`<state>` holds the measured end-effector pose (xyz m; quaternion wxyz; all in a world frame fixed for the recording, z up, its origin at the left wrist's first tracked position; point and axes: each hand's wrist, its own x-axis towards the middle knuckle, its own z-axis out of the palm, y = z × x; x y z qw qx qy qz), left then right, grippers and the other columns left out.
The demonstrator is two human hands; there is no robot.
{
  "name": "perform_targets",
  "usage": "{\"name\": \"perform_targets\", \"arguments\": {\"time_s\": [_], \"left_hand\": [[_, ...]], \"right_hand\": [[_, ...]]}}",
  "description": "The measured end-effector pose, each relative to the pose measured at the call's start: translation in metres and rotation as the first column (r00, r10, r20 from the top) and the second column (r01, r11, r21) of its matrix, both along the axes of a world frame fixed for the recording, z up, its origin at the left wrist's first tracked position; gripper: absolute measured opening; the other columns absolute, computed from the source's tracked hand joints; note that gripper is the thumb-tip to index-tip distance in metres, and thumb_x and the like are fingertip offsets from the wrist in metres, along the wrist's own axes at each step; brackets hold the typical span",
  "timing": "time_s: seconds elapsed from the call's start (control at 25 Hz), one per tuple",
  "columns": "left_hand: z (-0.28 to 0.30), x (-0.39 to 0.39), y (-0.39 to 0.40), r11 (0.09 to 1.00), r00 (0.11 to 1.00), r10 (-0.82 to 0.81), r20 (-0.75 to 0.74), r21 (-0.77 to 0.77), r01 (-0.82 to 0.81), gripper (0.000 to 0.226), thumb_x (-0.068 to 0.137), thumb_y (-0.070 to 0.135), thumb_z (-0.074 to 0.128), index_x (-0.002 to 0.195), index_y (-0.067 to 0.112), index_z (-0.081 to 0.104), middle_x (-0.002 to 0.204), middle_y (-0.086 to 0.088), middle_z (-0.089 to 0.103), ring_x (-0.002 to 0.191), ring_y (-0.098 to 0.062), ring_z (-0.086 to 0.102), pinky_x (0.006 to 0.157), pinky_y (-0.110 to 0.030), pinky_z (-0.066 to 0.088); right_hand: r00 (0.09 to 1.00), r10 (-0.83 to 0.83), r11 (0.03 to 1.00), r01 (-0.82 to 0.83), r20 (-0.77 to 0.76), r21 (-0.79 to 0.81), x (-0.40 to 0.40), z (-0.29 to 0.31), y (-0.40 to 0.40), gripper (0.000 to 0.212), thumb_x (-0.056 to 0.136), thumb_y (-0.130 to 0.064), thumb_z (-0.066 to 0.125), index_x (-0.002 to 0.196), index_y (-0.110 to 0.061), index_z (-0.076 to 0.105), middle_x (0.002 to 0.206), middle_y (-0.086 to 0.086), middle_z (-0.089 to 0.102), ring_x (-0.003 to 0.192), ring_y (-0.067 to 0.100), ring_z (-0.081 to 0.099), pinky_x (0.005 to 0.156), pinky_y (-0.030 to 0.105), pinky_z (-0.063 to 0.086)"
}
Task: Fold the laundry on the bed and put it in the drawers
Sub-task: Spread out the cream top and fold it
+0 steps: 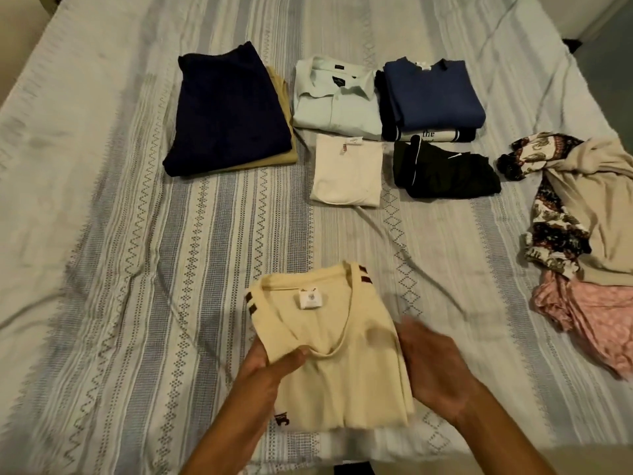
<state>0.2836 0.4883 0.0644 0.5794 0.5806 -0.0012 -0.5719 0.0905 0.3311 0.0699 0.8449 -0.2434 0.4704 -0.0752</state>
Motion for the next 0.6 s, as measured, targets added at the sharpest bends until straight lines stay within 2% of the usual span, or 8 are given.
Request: {"name": "perform_targets", "arguments": {"time_s": [0.08,0.16,0.2,0.28,0.4,0.44,0.52,0.6], "left_hand": [[0.007,-0.004,-0.002,0.994,0.989,-0.110,0.099,0.008,0.110,0.081,0.070,0.021,0.094,0.138,0.036,0.053,0.126,0.014,0.073,0.122,-0.011,0.066,0.101,-0.030,0.053],[0.018,-0.010,-0.008,0.987,0.972,-0.159,0.174,-0.008,0.163,0.072,0.084,0.005,0.079,0.138,0.038,0.048,0.120,0.024,0.073,0.111,0.003,0.068,0.084,-0.013,0.055],[0.032,-0.012,-0.014,0.984,0.980,-0.155,0.126,-0.064,0.164,0.067,0.086,0.002,0.074,0.136,0.039,0.049,0.117,0.024,0.073,0.107,0.006,0.068,0.079,-0.011,0.054],[0.044,-0.012,-0.033,0.981,0.978,-0.173,0.118,-0.061,0.181,0.052,0.086,0.010,0.074,0.127,0.037,0.057,0.113,0.020,0.076,0.103,0.003,0.071,0.080,-0.016,0.055],[0.042,-0.009,-0.078,0.953,0.942,-0.300,0.148,0.007,0.302,0.038,0.080,0.039,0.087,0.115,0.030,0.073,0.111,0.013,0.078,0.105,-0.002,0.072,0.099,-0.032,0.053],[0.032,-0.012,-0.092,0.934,0.918,-0.358,0.170,0.054,0.355,0.051,0.071,0.050,0.092,0.115,0.028,0.075,0.111,0.010,0.078,0.107,-0.006,0.073,0.105,-0.039,0.052],[0.012,-0.020,-0.114,0.894,0.870,-0.446,0.211,0.148,0.423,0.087,0.042,0.064,0.098,0.117,0.026,0.073,0.110,0.011,0.079,0.113,-0.013,0.072,0.109,-0.041,0.050],[-0.011,-0.025,-0.126,0.891,0.865,-0.453,0.217,0.098,0.443,0.111,0.021,0.070,0.098,0.119,0.031,0.066,0.109,0.021,0.076,0.115,-0.010,0.068,0.099,-0.020,0.051]], "right_hand": [[0.995,0.096,0.986,-0.100,-0.029,-0.137,-0.008,0.004,0.004,0.050,0.081,-0.013,0.082,0.130,-0.008,0.070,0.128,0.018,0.071,0.117,0.035,0.069,0.093,0.042,0.058],[0.993,0.108,0.971,-0.114,-0.041,-0.211,-0.015,0.014,0.007,0.066,0.070,-0.008,0.085,0.133,-0.010,0.066,0.127,0.017,0.072,0.116,0.037,0.069,0.091,0.043,0.059],[0.997,0.066,0.972,-0.073,-0.040,-0.224,-0.020,0.017,0.003,0.067,0.067,-0.007,0.085,0.131,-0.010,0.066,0.124,0.017,0.073,0.113,0.037,0.071,0.087,0.043,0.060],[0.999,-0.012,0.979,0.005,-0.034,-0.203,-0.021,0.026,-0.012,0.063,0.064,-0.007,0.084,0.125,-0.006,0.069,0.121,0.019,0.074,0.111,0.039,0.071,0.087,0.045,0.060],[0.996,-0.024,0.979,0.005,-0.091,-0.205,-0.022,0.014,-0.039,0.049,0.063,-0.014,0.088,0.110,-0.007,0.078,0.117,0.022,0.074,0.108,0.037,0.071,0.099,0.049,0.054],[0.987,-0.002,0.969,-0.037,-0.158,-0.245,-0.020,0.007,-0.046,0.044,0.062,-0.026,0.088,0.103,-0.013,0.081,0.111,0.015,0.077,0.104,0.031,0.072,0.098,0.045,0.053],[0.960,0.035,0.930,-0.132,-0.277,-0.342,-0.024,-0.026,-0.060,0.068,0.046,-0.050,0.089,0.106,-0.020,0.080,0.101,-0.003,0.080,0.101,0.018,0.071,0.087,0.031,0.053],[0.966,0.036,0.953,-0.111,-0.258,-0.283,-0.033,-0.038,-0.078,0.088,0.051,-0.038,0.084,0.132,-0.006,0.068,0.117,0.006,0.076,0.111,0.023,0.067,0.081,0.024,0.051]]}}
